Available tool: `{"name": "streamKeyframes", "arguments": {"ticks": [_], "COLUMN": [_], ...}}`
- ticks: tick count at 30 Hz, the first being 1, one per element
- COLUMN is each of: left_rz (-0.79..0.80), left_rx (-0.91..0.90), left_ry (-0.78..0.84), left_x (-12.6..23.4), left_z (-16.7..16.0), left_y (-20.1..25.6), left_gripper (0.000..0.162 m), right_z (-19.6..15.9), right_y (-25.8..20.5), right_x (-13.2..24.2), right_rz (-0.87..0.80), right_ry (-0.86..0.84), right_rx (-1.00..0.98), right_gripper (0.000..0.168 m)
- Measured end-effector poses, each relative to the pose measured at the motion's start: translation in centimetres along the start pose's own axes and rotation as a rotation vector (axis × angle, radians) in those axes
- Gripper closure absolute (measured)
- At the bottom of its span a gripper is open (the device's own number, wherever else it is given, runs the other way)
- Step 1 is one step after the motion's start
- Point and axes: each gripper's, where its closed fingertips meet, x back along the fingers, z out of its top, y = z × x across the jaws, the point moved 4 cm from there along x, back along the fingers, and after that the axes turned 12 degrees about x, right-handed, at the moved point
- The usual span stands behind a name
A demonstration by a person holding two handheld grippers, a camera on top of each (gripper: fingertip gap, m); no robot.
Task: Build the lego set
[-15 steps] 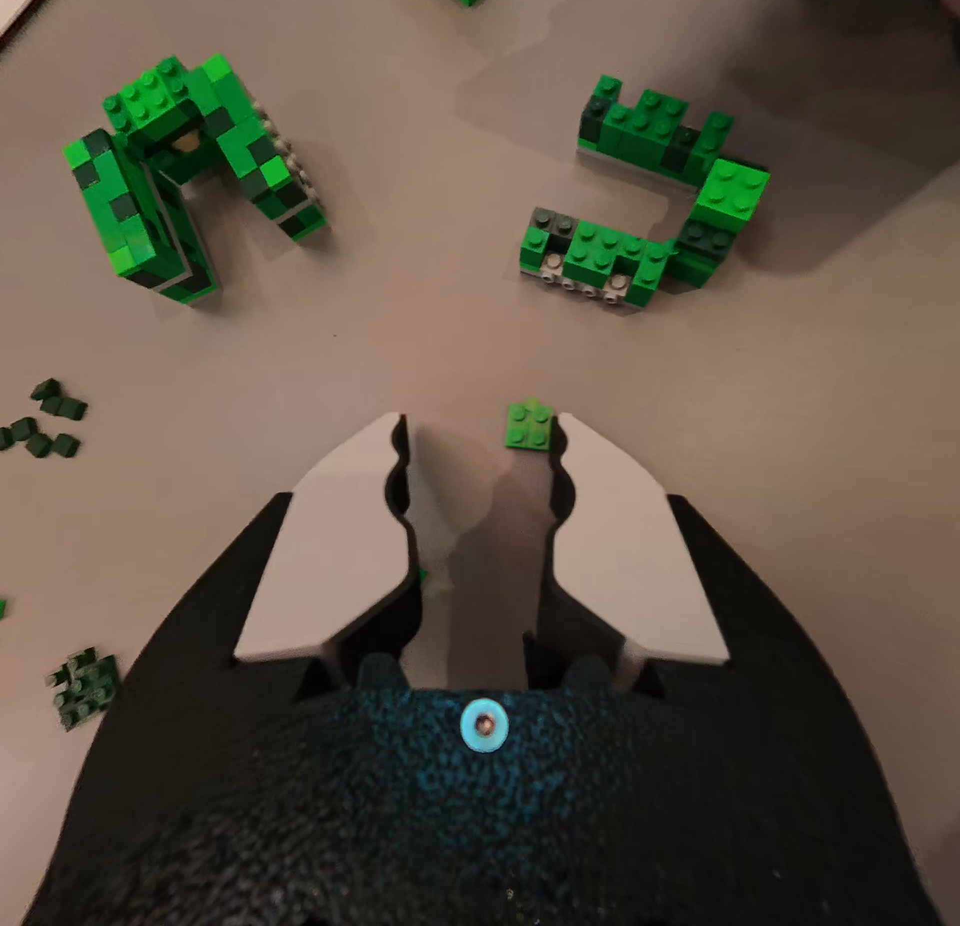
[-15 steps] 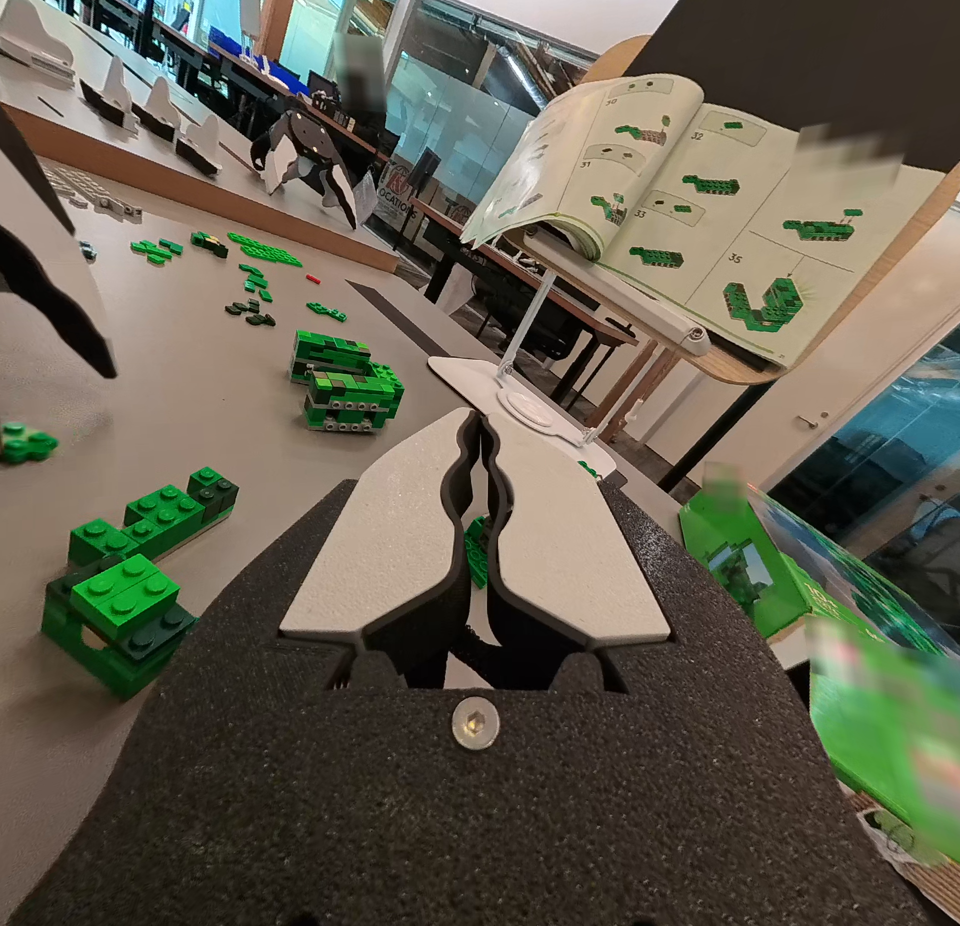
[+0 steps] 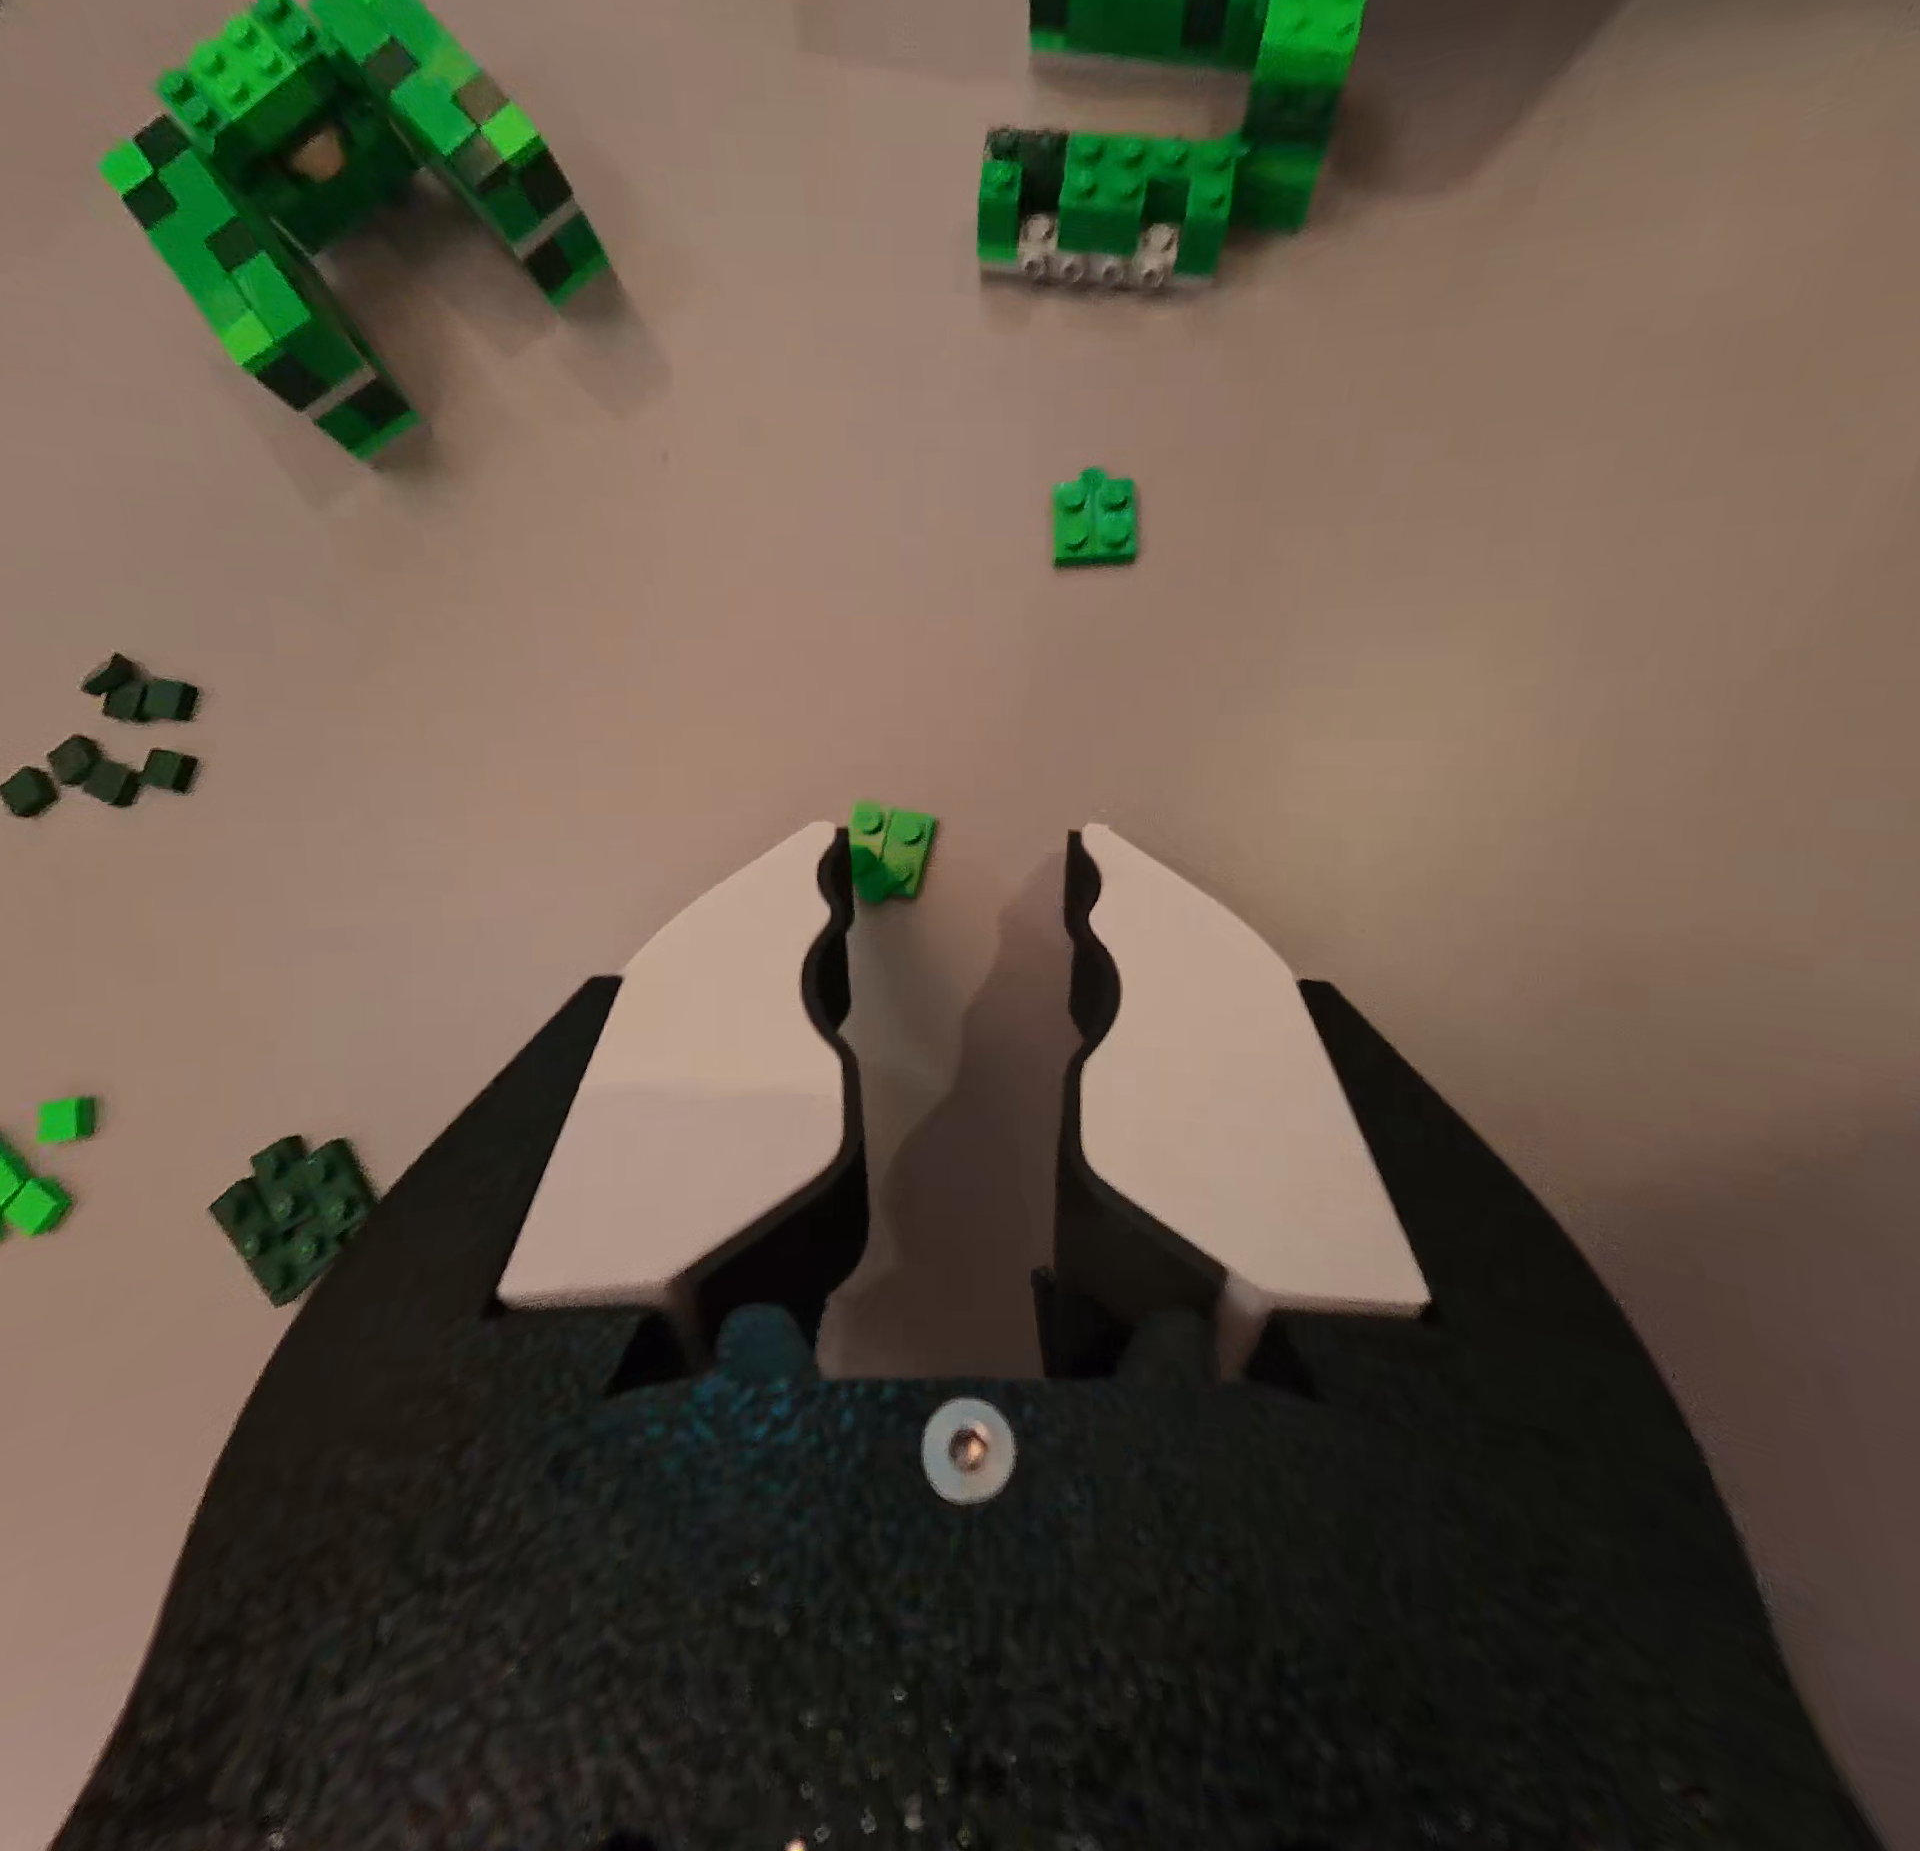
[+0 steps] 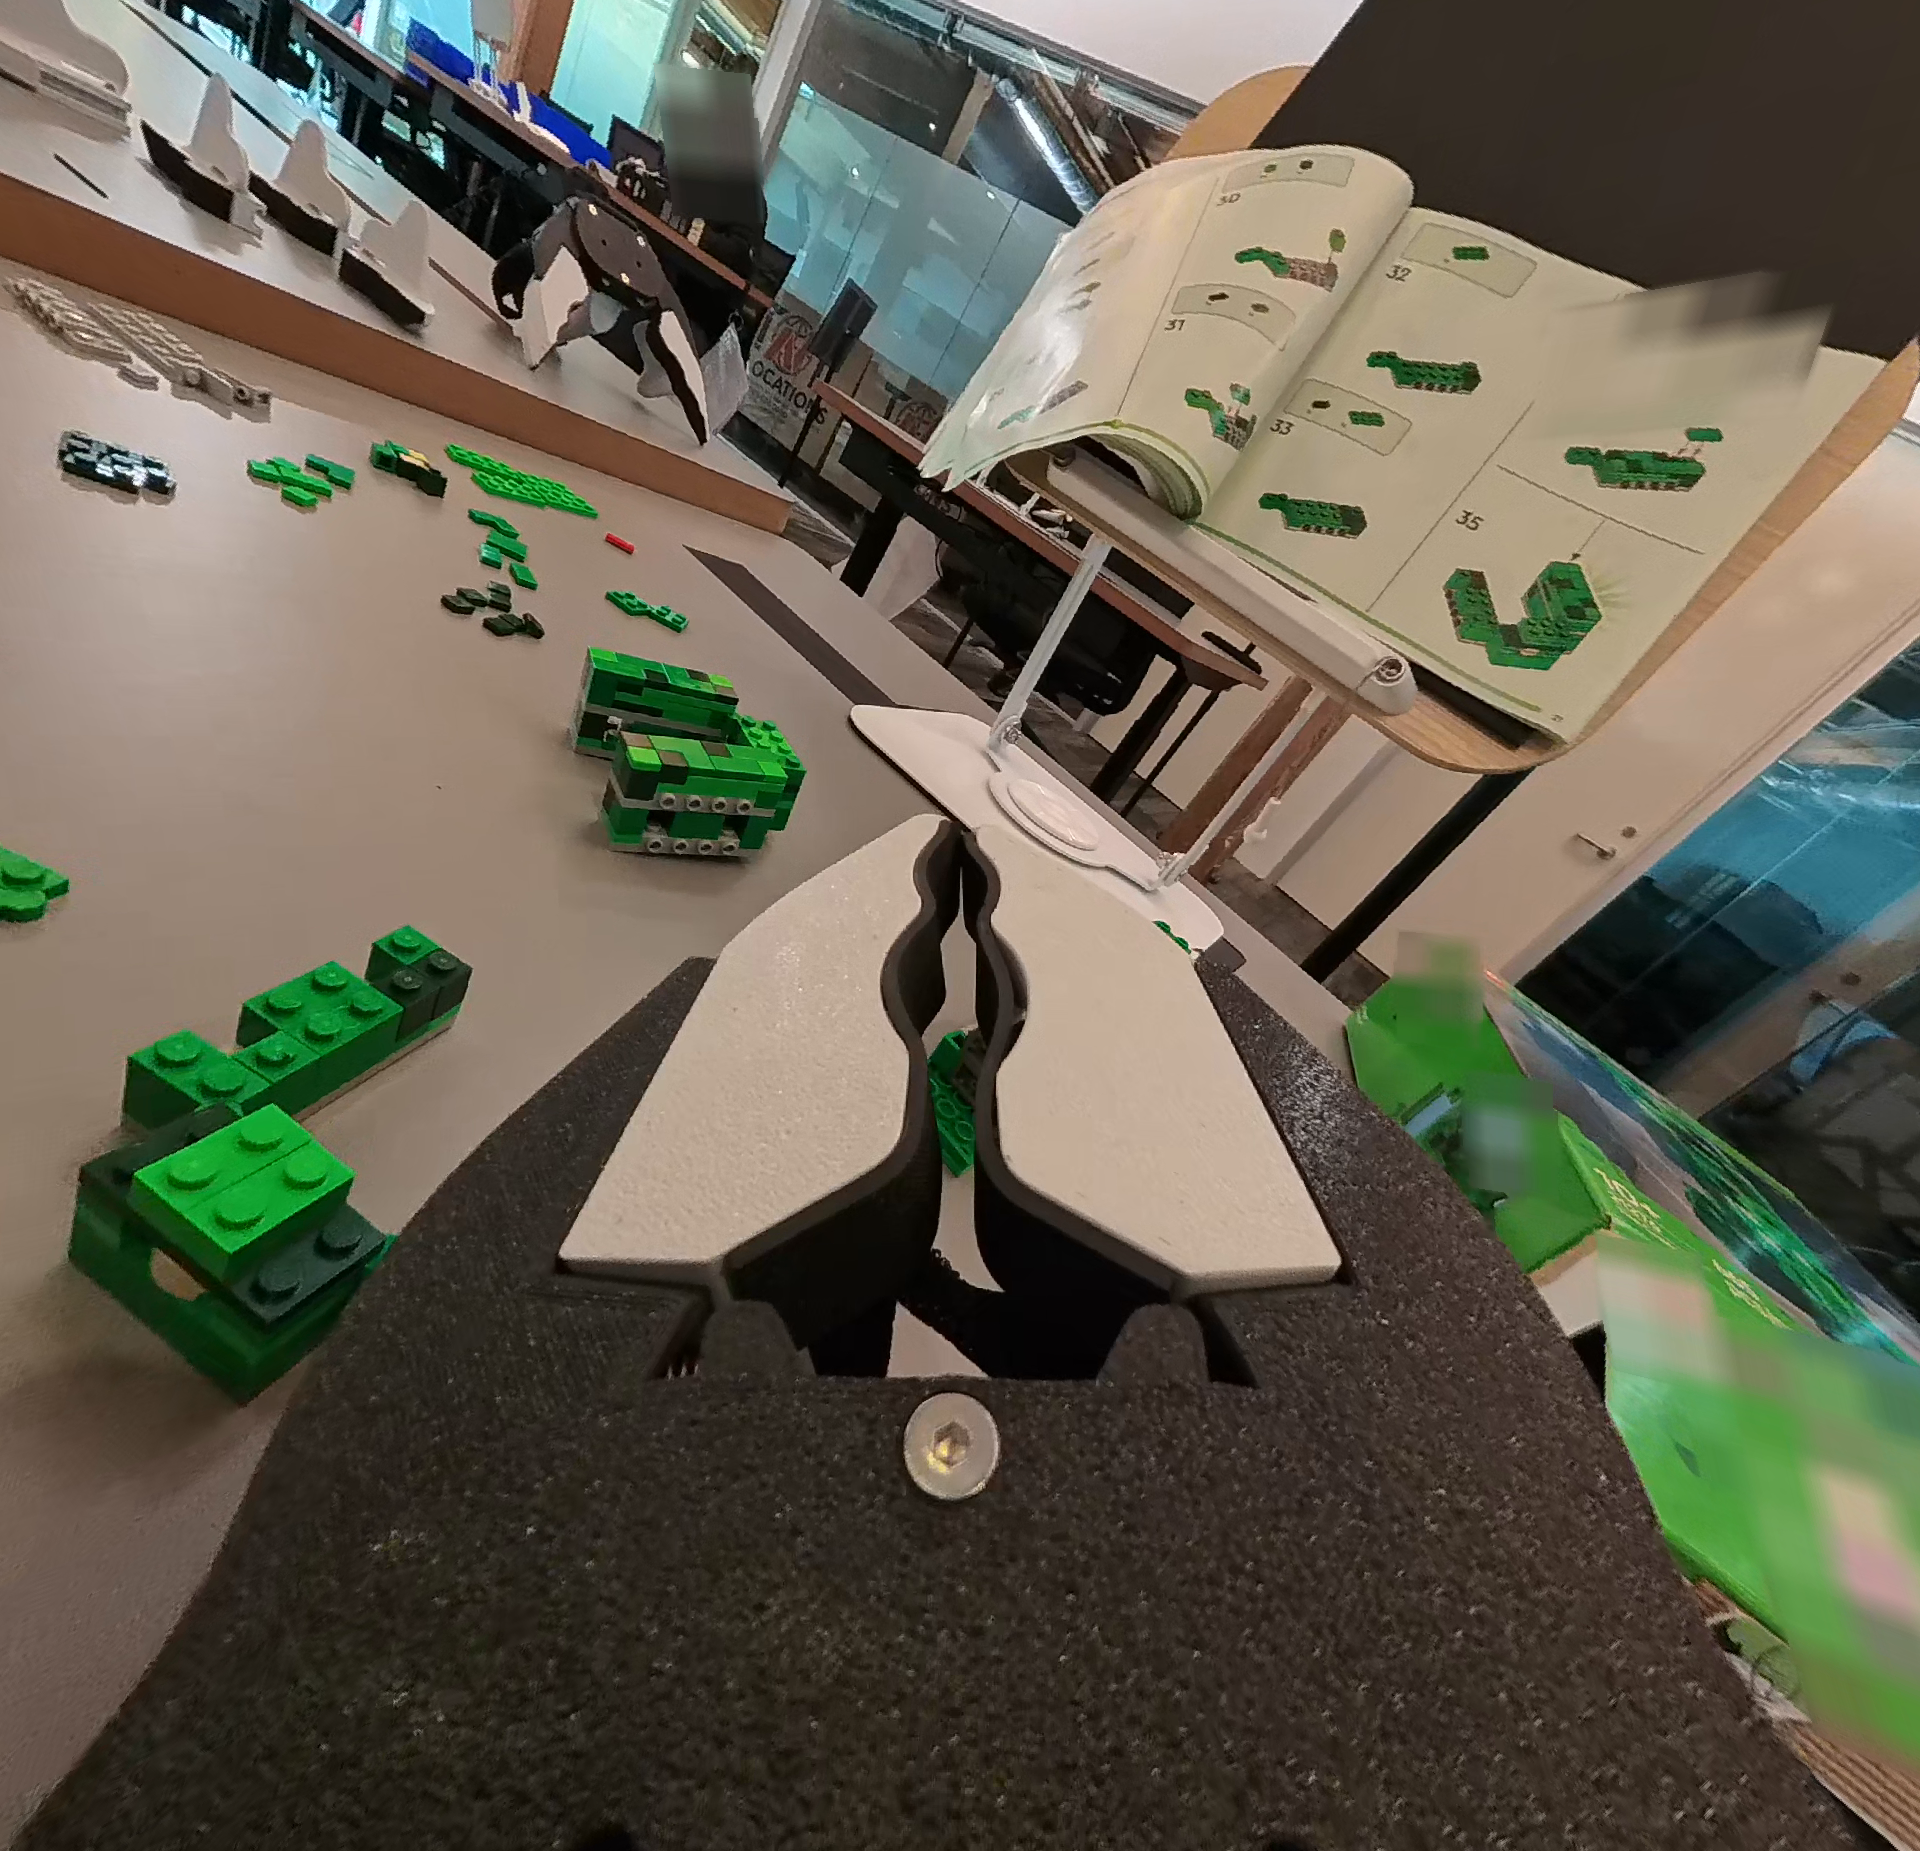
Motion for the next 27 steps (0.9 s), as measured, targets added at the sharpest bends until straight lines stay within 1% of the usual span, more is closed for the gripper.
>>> {"name": "streamKeyframes", "arguments": {"ticks": [2,7,10,13,17,20,24,27], "left_rz": [0.018,-0.033,-0.041,-0.065,-0.127,-0.168,-0.311,-0.352], "left_rx": [0.003,0.028,0.022,-0.014,-0.062,-0.118,-0.194,-0.24], "left_ry": [-0.01,-0.015,-0.026,-0.033,0.001,-0.012,0.009,-0.019], "left_x": [0.0,-0.4,-0.5,-0.7,-1.2,-1.7,-1.6,-1.6], "left_z": [-0.2,-0.4,-0.2,0.2,1.6,2.1,3.0,3.2], "left_y": [-0.6,-1.1,-1.3,-0.6,1.3,2.6,5.0,6.0], "left_gripper": [0.126,0.133,0.146,0.146,0.146,0.147,0.147,0.147], "right_z": [0.0,0.0,0.0,0.0,0.0,0.0,0.0,0.0], "right_y": [0.0,0.0,-0.1,0.0,0.0,0.0,0.0,0.0], "right_x": [0.0,0.0,0.0,0.0,0.0,0.1,0.1,0.1], "right_rz": [-0.003,-0.005,-0.004,-0.007,-0.007,-0.006,-0.006,-0.004], "right_ry": [-0.004,-0.007,-0.008,-0.01,-0.01,-0.009,-0.005,-0.004], "right_rx": [0.002,0.008,0.014,0.013,0.014,0.014,0.012,0.013], "right_gripper": [0.168,0.168,0.168,0.168,0.168,0.168,0.168,0.168]}}
